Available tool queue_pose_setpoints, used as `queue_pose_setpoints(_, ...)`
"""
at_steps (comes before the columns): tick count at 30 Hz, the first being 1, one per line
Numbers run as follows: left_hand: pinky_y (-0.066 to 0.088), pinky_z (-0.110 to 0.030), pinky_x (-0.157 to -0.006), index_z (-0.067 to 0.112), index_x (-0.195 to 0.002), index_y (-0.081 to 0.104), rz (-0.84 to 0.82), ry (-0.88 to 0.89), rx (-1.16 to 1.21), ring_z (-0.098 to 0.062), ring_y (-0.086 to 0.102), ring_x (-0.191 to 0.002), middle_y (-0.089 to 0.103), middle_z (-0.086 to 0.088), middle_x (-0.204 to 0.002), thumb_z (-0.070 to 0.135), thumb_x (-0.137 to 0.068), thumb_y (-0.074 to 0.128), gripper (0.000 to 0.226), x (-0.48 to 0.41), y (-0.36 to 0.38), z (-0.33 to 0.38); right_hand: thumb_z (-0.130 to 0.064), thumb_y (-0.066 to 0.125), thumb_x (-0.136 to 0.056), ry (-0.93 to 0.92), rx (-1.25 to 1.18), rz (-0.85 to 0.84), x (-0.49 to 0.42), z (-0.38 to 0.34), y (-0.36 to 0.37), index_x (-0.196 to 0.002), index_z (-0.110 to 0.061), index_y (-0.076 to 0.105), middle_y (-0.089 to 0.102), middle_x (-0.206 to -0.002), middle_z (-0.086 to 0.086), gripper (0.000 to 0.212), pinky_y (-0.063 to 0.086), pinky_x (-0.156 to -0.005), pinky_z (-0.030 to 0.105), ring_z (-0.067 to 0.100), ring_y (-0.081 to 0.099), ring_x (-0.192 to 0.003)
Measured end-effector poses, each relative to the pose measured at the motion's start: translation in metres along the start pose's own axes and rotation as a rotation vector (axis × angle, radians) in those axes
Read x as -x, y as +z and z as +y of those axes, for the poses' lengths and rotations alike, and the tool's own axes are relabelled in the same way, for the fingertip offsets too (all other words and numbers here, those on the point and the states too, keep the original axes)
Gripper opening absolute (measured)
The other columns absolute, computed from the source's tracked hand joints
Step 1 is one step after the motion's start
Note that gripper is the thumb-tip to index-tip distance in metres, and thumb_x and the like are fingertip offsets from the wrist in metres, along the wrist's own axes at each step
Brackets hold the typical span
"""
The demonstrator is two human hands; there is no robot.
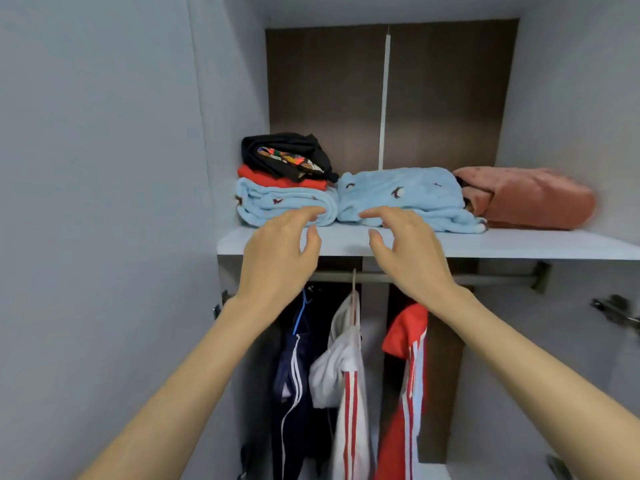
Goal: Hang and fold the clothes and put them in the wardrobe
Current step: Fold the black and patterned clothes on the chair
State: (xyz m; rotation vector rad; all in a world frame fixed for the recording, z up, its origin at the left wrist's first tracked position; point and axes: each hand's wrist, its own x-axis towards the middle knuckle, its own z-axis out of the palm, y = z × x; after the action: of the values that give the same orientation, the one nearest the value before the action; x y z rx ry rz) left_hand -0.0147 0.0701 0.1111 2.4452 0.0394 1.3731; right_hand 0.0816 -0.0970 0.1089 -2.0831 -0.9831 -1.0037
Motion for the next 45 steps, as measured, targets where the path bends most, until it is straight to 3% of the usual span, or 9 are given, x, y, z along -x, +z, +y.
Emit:
queue_pose_setpoints(9,0.045,-0.033,-0.094,0.026,-0.137,0.051,-0.253,0.045,0.07,-0.014,0.053,-0.117,0.059,0.007,-0.129,0.023,-0.099,0.045,0.039,0.104,0.0,0.052,-0.018,0.054,-0.091,0.197,0.19,-0.128,0.14,-0.004,-0.067,-0.119,-0.026,0.062,0.066,-0.109,-0.007,0.03,0.041,-0.078,0.031,0.018,0.056,-0.097)
queue_pose_setpoints(12,0.04,-0.024,-0.096,0.025,-0.138,0.049,-0.342,0.034,0.119,-0.013,0.05,-0.122,0.056,0.006,-0.135,0.023,-0.099,0.045,0.04,0.144,0.005,0.066,-0.018,0.053,-0.093,0.268,0.194,-0.166,0.189,-0.007,-0.088,-0.121,-0.026,0.062,0.066,-0.105,-0.007,0.031,0.042,-0.076,0.032,0.02,0.057,-0.098)
queue_pose_setpoints(15,0.034,-0.015,-0.084,0.026,-0.136,0.051,-0.417,0.016,0.166,-0.009,0.054,-0.108,0.058,0.007,-0.13,0.021,-0.098,0.047,0.039,0.192,0.009,0.086,-0.017,0.054,-0.093,0.35,0.193,-0.195,0.243,-0.013,-0.109,-0.122,-0.024,0.062,0.067,-0.112,-0.003,0.031,0.044,-0.081,0.033,0.022,0.057,-0.102)
queue_pose_setpoints(18,0.037,-0.017,-0.078,0.027,-0.136,0.05,-0.498,-0.013,0.195,-0.009,0.055,-0.077,0.058,0.008,-0.131,0.021,-0.098,0.045,0.039,0.244,0.008,0.11,-0.014,0.056,-0.092,0.425,0.184,-0.247,0.302,-0.023,-0.126,-0.121,-0.022,0.064,0.068,-0.107,0.001,0.031,0.042,-0.077,0.03,0.024,0.058,-0.102)
queue_pose_setpoints(19,0.039,-0.017,-0.078,0.027,-0.136,0.051,-0.517,-0.022,0.203,-0.009,0.057,-0.077,0.058,0.008,-0.132,0.021,-0.098,0.045,0.039,0.261,0.006,0.118,-0.014,0.057,-0.092,0.449,0.178,-0.263,0.323,-0.027,-0.133,-0.122,-0.021,0.064,0.068,-0.109,0.002,0.031,0.042,-0.078,0.03,0.024,0.058,-0.102)
queue_pose_setpoints(22,0.042,-0.022,-0.086,0.027,-0.135,0.052,-0.566,-0.057,0.23,-0.013,0.059,-0.108,0.059,0.007,-0.132,0.02,-0.098,0.046,0.038,0.313,-0.004,0.142,-0.014,0.056,-0.093,0.526,0.158,-0.301,0.388,-0.044,-0.157,-0.123,-0.021,0.062,0.066,-0.112,0.002,0.031,0.037,-0.075,0.026,0.022,0.057,-0.104)
queue_pose_setpoints(27,0.047,-0.031,-0.09,0.026,-0.134,0.053,-0.692,-0.061,0.25,-0.017,0.061,-0.104,0.06,0.004,-0.129,0.019,-0.097,0.047,0.038,0.391,-0.028,0.184,-0.016,0.055,-0.094,0.683,0.121,-0.37,0.489,-0.08,-0.204,-0.126,-0.022,0.061,0.066,-0.115,0.001,0.033,0.033,-0.069,0.023,0.02,0.057,-0.104)
queue_pose_setpoints(35,0.044,-0.038,-0.096,0.019,-0.134,0.055,-0.914,0.063,0.378,-0.027,0.056,-0.117,0.058,-0.004,-0.133,0.014,-0.094,0.051,0.04,0.476,-0.047,0.25,-0.012,0.054,-0.093,1.027,0.128,-0.31,0.614,-0.141,-0.275,-0.124,-0.019,0.063,0.064,-0.12,0.0,0.033,0.045,-0.084,0.029,0.019,0.058,-0.104)
queue_pose_setpoints(45,0.046,-0.042,-0.094,0.021,-0.136,0.051,-1.251,0.339,0.602,-0.028,0.057,-0.114,0.056,-0.004,-0.134,0.017,-0.096,0.049,0.041,0.583,-0.076,0.324,-0.011,0.053,-0.095,1.434,0.294,-0.058,0.738,-0.255,-0.342,-0.124,-0.021,0.061,0.062,-0.124,-0.007,0.032,0.041,-0.079,0.024,0.012,0.059,-0.094)
